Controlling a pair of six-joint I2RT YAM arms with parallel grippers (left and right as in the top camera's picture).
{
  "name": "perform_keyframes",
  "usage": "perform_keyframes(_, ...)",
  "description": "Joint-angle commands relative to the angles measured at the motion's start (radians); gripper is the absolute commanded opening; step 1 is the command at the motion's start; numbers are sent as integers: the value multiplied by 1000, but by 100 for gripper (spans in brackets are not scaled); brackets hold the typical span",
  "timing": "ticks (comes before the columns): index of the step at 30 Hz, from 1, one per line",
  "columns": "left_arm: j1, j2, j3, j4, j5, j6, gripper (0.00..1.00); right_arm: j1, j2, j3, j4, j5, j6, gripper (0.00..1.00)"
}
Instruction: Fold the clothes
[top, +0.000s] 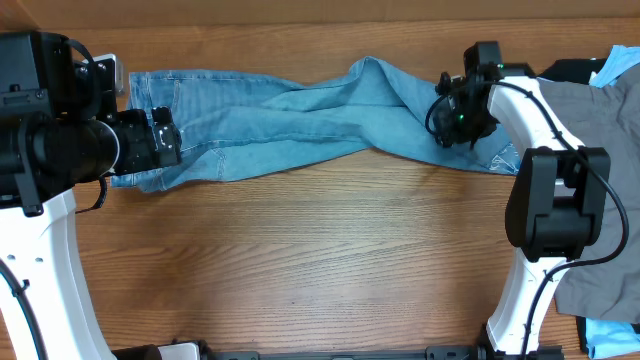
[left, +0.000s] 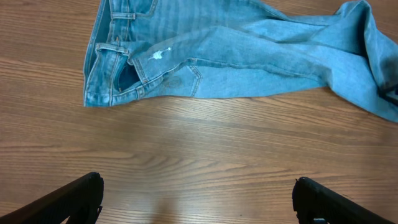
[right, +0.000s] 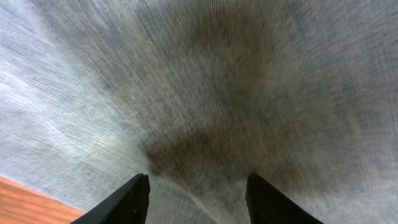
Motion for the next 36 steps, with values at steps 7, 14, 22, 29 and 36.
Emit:
perform_keyframes(7,-4,4,-2,1,-6,-14,100,3,-16,-31,21,23,3,10)
perform_keyframes(14,-4,4,-2,1,-6,-14,100,5,-20,92,-64,23,56,4)
perform_keyframes(22,-4,4,-2,1,-6,-14,100,43,-20,255,-71,172,57,4)
perform_keyframes(29,-4,4,-2,1,-6,-14,100,52,-19,255,160,260,53,4)
perform_keyframes(36,-4,4,-2,1,-6,-14,100,52,-11,253,348,259,26,11)
